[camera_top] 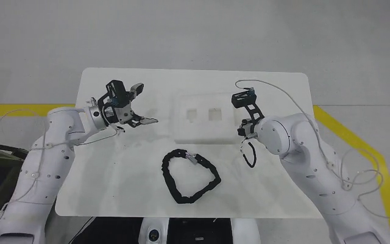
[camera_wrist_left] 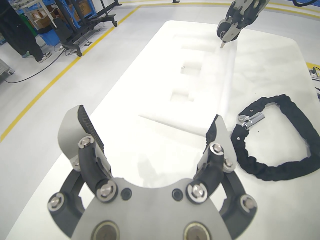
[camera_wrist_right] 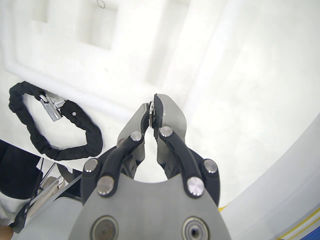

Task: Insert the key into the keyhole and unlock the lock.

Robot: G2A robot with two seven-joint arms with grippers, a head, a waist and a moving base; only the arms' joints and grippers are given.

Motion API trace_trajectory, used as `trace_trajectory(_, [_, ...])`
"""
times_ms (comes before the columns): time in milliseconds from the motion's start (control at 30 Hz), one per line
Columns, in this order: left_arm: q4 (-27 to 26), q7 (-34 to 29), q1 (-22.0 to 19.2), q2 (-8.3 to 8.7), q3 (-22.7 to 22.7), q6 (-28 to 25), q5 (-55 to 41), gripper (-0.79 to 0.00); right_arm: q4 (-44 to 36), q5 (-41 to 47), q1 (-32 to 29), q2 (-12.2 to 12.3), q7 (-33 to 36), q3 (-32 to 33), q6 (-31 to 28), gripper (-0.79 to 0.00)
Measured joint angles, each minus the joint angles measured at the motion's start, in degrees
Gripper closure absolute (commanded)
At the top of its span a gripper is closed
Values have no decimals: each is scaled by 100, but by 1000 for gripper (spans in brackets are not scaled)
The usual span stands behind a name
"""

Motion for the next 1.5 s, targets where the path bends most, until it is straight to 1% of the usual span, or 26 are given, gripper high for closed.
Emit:
trace_trajectory(233, [-143, -75, -228, -182, 740, 411, 298, -785, 110, 138, -25, -41, -123, -6, -13, 0])
trace_trajectory(433, [-58, -30, -425, -310, 1206, 724, 721, -785, 141, 230, -79, -60, -203, 27, -51, 0])
trace_trajectory(633, [20, 113, -523, -411, 1599, 977, 1298, -785, 163, 308, -116, -76, -262, 61, -89, 0])
trace_trajectory(733, [102, 192, -567, -469, 1720, 1257, 1436, -785, 141, 322, -130, -83, -273, 65, -116, 0])
trace_trajectory(867, [165, 143, -666, -552, 1859, 1673, 1586, -785, 131, 329, -137, -93, -277, 60, -142, 0])
trace_trajectory(1067, [302, 183, -767, -629, 2090, 1832, 2049, -785, 154, 361, -140, -106, -279, 87, -172, 0])
trace_trajectory(1300, [437, 324, -817, -690, 2198, 1997, 2347, -785, 155, 458, -160, -119, -307, 130, -230, 0])
trace_trajectory(1500, [509, 380, -833, -736, 2278, 2099, 2588, -785, 38, 411, -142, -118, -140, 164, -221, 0])
